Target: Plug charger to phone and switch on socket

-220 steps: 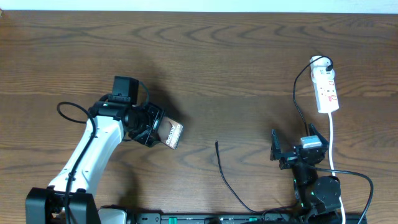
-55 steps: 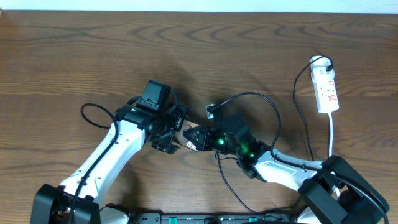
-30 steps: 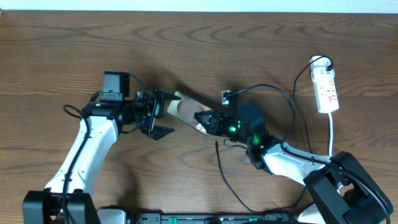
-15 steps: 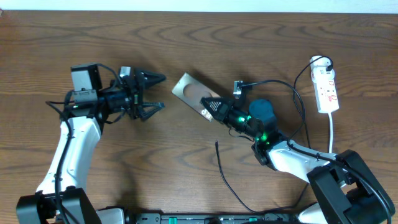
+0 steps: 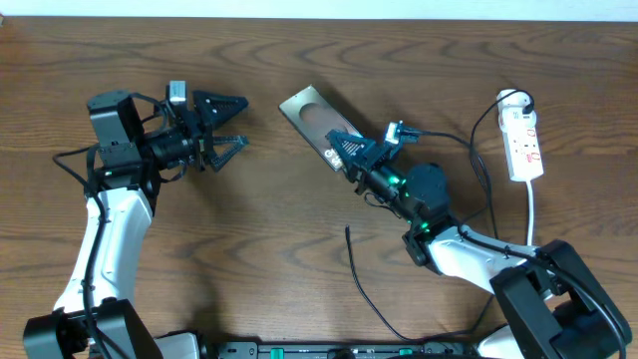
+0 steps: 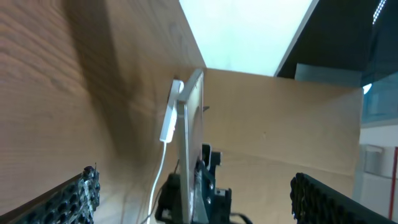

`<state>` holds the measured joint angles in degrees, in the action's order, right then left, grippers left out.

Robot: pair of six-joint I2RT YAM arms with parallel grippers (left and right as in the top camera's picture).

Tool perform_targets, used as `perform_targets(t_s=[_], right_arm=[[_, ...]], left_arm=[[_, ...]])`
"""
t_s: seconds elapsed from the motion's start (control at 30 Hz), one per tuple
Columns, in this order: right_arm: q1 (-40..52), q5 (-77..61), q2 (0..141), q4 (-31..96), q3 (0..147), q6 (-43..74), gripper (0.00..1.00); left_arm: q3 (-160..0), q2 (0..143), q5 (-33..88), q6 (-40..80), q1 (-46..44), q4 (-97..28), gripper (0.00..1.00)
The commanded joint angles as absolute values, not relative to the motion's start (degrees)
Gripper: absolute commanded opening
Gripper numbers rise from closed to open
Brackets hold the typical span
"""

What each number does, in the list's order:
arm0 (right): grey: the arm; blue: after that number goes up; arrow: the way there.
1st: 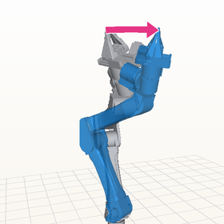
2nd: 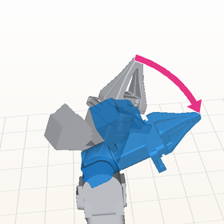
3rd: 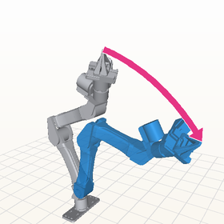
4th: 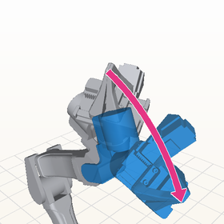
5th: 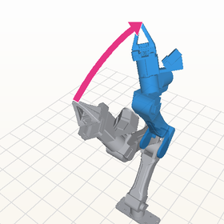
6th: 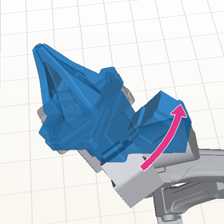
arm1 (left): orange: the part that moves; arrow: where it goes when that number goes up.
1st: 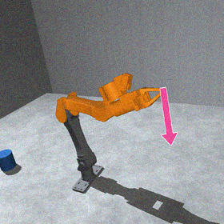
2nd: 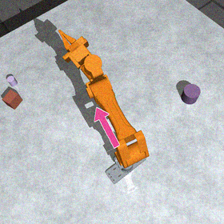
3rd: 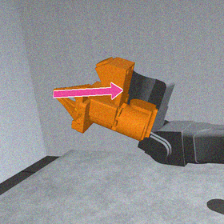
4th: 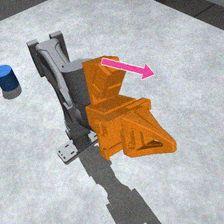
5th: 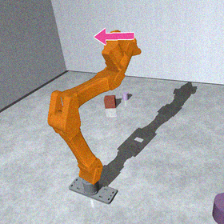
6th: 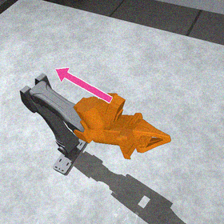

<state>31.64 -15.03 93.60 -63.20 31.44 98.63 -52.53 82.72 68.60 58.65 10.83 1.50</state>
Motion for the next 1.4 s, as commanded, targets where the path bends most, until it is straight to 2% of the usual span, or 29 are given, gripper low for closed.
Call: perform_targets(t_s=[0.0, 0.27, 0.7, 1.13, 1.3, 1.37], right_arm=[[34.81, -6.35, 93.65, -64.77, 32.32, 105.60, 0.01], [42.00, 4.67, 93.65, -66.48, 32.45, 107.33, 0.01], [47.22, 5.10, 93.65, -68.88, 32.71, 107.87, 0.01], [51.29, 8.32, 93.65, -70.98, 32.73, 108.57, 0.01], [52.62, 12.05, 93.65, -70.96, 32.73, 108.57, 0.01], [53.10, 13.43, 93.65, -70.96, 32.73, 108.57, 0.01]], left_arm=[[-53.10, 81.97, 65.65, 59.02, 10.50, 2.33, 0.95], [-53.10, 81.97, 63.35, 59.00, 8.16, 2.94, 0.95], [-53.10, 81.97, 62.89, 58.08, 3.07, 5.93, 0.95], [-53.04, 81.97, 54.74, 57.34, -3.46, 5.93, 0.95], [-53.04, 81.97, 51.94, 58.00, -5.39, 6.17, 0.94], [-53.04, 81.97, 51.53, 58.70, -5.65, 6.35, 0.87]])
